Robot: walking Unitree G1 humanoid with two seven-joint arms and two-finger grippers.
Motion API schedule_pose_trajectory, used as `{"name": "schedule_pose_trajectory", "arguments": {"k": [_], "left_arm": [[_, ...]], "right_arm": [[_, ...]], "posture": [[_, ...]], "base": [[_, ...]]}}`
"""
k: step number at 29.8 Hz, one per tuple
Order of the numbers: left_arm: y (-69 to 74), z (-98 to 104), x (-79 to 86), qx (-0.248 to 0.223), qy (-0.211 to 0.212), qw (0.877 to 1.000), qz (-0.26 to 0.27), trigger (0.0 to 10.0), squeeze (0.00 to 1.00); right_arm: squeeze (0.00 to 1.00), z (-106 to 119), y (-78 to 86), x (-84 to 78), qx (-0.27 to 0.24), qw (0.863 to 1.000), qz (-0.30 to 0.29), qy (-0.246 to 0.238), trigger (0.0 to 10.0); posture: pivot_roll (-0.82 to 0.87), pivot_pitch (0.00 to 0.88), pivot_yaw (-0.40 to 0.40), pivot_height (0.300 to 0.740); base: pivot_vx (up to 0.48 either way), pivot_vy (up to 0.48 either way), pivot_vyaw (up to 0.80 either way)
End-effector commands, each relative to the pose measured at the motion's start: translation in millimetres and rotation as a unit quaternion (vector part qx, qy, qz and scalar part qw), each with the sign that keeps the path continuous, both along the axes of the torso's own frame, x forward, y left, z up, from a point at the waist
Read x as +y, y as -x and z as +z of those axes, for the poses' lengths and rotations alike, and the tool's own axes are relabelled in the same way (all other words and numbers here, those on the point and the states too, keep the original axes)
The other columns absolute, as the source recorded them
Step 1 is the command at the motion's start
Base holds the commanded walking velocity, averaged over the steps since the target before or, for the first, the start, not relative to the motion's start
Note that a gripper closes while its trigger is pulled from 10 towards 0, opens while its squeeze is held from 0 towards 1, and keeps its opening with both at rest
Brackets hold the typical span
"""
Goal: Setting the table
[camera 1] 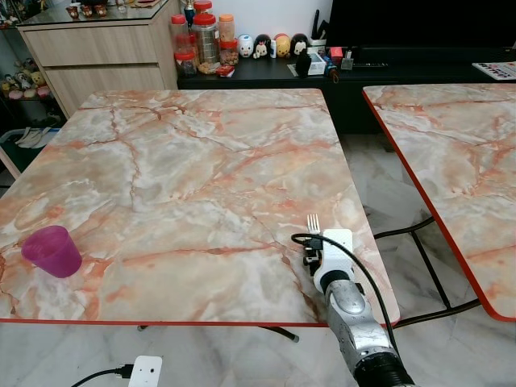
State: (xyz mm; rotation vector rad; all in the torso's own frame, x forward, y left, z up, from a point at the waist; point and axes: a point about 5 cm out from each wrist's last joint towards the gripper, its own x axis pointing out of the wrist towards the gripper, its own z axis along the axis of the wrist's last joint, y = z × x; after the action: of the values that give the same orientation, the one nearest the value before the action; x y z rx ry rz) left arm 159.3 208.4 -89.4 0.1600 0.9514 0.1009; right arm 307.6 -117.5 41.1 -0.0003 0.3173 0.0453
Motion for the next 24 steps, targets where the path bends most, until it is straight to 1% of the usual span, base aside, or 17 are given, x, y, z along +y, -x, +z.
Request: {"name": "schedule_pose_trajectory", "arguments": {"k": [1,19,21,24], "left_arm": [[4.8,-2.4,1.0,0.016,0.002,1.000,-0.004,10.0,0.00],[4.9,-2.7,0.1,0.018,0.006,1.000,-0.005,10.0,0.00],[4.3,-2.3,0.5,0.017,0.004,1.000,-0.005,10.0,0.00],[3.8,-2.1,0.4,0.016,0.002,1.000,-0.006,10.0,0.00]], "right_arm": [[0.00,-18.6,10.5,-0.1,0.052,0.999,-0.001,-0.003,0.0],[0.00,-9.9,4.3,2.3,0.033,0.999,-0.001,-0.011,0.0],[0.00,5.4,-2.6,4.4,-0.010,1.000,0.001,-0.013,0.0],[0.00,15.1,-7.2,7.8,-0.032,0.999,0.011,-0.012,0.0]], "posture": [[0.01,0.058,0.019,0.740],[0.01,0.053,0.019,0.740],[0.01,0.051,0.021,0.740],[0.01,0.047,0.020,0.740]], "base": [[0.000,0.000,0.00],[0.000,0.000,0.00],[0.000,0.000,0.00],[0.000,0.000,0.00]]}}
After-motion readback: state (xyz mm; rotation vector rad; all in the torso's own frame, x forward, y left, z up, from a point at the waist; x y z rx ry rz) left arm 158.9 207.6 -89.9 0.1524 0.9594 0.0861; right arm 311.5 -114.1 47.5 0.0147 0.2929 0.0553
